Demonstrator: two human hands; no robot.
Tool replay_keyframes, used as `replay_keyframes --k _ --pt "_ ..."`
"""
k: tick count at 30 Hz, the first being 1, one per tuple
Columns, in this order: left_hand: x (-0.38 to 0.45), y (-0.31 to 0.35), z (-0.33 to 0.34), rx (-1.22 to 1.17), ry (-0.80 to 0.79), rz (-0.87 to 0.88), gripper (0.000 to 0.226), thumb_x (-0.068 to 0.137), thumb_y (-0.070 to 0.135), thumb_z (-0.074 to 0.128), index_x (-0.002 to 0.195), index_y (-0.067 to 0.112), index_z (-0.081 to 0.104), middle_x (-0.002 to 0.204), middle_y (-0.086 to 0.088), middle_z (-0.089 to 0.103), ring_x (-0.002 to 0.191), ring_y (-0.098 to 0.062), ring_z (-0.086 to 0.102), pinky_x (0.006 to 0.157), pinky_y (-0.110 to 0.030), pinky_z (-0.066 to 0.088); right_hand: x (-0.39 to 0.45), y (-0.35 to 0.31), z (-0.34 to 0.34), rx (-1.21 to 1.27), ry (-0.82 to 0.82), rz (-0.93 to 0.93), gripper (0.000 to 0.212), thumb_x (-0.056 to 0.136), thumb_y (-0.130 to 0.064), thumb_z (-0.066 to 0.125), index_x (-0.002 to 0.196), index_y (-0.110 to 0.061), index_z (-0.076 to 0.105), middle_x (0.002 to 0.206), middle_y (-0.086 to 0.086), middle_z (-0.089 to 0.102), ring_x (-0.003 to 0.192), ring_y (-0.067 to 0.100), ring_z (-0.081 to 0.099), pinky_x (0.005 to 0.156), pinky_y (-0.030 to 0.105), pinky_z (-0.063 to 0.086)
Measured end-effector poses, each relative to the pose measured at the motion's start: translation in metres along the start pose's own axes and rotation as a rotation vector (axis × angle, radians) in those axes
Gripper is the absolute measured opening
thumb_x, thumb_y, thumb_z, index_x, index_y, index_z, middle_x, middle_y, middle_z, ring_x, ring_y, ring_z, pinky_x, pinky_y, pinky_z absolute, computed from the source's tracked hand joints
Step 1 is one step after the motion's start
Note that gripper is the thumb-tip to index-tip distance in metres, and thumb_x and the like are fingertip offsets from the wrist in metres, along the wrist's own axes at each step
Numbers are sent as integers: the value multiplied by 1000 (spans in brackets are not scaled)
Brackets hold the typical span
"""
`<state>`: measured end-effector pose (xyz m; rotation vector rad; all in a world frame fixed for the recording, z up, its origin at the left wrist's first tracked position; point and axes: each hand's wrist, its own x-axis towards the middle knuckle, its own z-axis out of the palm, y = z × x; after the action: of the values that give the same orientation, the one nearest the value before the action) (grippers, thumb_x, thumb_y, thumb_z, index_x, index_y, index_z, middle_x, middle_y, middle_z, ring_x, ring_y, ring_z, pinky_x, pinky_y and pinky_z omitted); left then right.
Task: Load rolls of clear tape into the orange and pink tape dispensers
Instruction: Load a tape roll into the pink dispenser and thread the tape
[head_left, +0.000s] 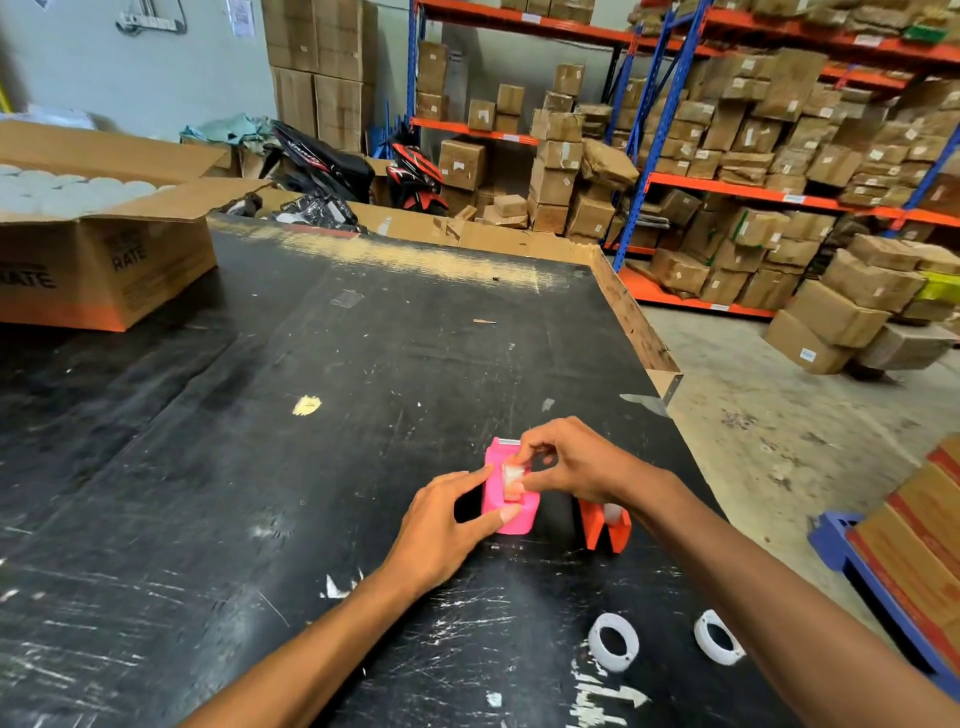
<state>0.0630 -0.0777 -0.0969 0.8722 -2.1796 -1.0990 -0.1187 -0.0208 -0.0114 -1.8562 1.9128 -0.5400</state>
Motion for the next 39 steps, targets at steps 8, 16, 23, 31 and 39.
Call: replay_keyframes --k 8,16,23,31,39 --pt "-1 1 2 15 19 -19 73 70 71 57 132 34 54 135 11 60 127 -1 49 108 -33 42 0 6 1 235 58 27 32 79 -16 77 109 -8 69 90 4 74 79 5 66 72 13 51" --pt "-4 12 0 -47 39 -3 59 73 69 54 126 42 56 127 20 64 119 5 55 104 -33 45 10 10 6 345 150 -24 21 74 5 77 94 4 69 66 0 65 54 -4 58 56 8 46" --pt "-3 7 3 2 13 -13 56 79 66 52 131 47 49 130 23 61 124 5 50 105 -38 44 31 19 -2 305 192 -43 20 74 12 68 87 -2 71 66 8 68 61 12 61 59 17 48" --pt "-6 10 3 39 -35 29 55 87 56 51 140 46 38 137 26 53 125 3 47 109 -30 38 55 32 -11 311 159 7 18 72 8 73 77 -9 73 61 0 68 62 12 62 67 28 50" --pt "-8 9 8 98 -58 48 46 89 52 45 134 43 48 131 20 57 122 -1 48 106 -25 37 67 47 -8 451 0 162 19 75 6 73 72 -12 69 47 -8 67 46 1 61 51 14 52"
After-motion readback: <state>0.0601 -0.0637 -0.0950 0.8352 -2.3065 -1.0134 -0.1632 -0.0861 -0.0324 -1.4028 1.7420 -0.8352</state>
